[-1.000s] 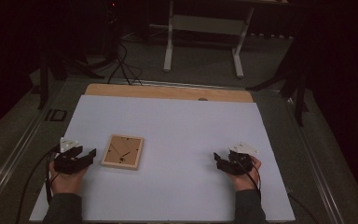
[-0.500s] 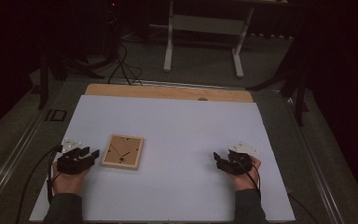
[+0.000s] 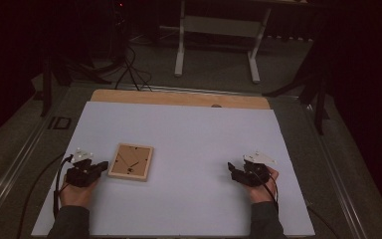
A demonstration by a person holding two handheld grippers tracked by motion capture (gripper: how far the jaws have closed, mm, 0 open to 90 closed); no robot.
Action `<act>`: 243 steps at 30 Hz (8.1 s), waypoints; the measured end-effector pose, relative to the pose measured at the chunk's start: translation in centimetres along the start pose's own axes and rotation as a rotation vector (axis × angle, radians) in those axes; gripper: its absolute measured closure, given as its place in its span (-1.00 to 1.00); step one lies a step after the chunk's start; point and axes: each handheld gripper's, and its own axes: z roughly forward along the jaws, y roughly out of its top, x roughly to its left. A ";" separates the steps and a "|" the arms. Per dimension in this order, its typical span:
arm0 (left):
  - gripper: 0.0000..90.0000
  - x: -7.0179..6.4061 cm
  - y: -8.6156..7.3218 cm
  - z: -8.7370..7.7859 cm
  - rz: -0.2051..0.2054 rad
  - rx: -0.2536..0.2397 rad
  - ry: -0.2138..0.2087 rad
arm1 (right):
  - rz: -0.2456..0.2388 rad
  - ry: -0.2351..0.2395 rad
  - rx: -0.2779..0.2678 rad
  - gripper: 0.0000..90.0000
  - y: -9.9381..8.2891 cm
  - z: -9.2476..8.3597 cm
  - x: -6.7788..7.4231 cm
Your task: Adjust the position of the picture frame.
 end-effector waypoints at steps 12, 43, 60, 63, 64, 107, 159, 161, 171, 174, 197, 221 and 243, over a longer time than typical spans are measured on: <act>0.99 -0.7 0.0 0.4 0.046 0.042 0.004 | 0.008 0.010 -0.013 -0.32 0.0 -0.1 -0.1; 0.99 -4.2 0.0 1.2 0.194 0.054 -0.095 | 0.008 0.020 -0.019 -0.33 0.0 0.0 -0.3; 0.99 -9.6 0.2 2.3 0.320 0.051 -0.202 | 0.016 0.020 -0.021 -0.33 0.0 0.1 -0.4; 0.99 -10.4 0.3 2.6 0.337 0.053 -0.216 | 0.017 0.020 -0.022 -0.33 0.0 0.1 -0.5; 0.99 -10.7 0.4 2.8 0.344 0.056 -0.222 | 0.018 0.020 -0.020 -0.33 0.0 0.1 -0.5; 0.98 -14.1 7.6 7.5 0.337 -0.038 -0.169 | 0.016 0.023 -0.028 -0.32 0.0 -0.1 -0.6; 0.73 -9.4 8.4 9.6 0.120 0.026 -0.078 | 0.001 0.030 -0.038 -0.32 0.1 -0.1 -0.4; 0.73 -9.5 8.3 9.5 0.110 0.026 -0.077 | 0.002 0.031 -0.038 -0.32 0.1 -0.1 -0.4; 0.73 -10.4 7.7 8.7 0.099 0.034 -0.065 | -0.004 0.034 -0.036 -0.32 0.1 -0.1 -0.3; 0.73 -10.8 7.4 8.5 0.109 0.034 -0.064 | -0.004 0.036 -0.037 -0.32 0.1 -0.1 -0.2; 0.73 -12.6 7.3 8.9 0.134 0.022 -0.085 | -0.014 0.044 -0.033 -0.32 0.1 0.1 0.0; 0.73 -13.4 7.2 8.8 0.122 0.029 -0.074 | -0.015 0.044 -0.034 -0.32 0.1 0.1 0.0; 0.34 -12.5 7.0 6.7 0.133 -0.029 -0.091 | -0.020 0.048 -0.040 -0.31 0.3 0.0 0.1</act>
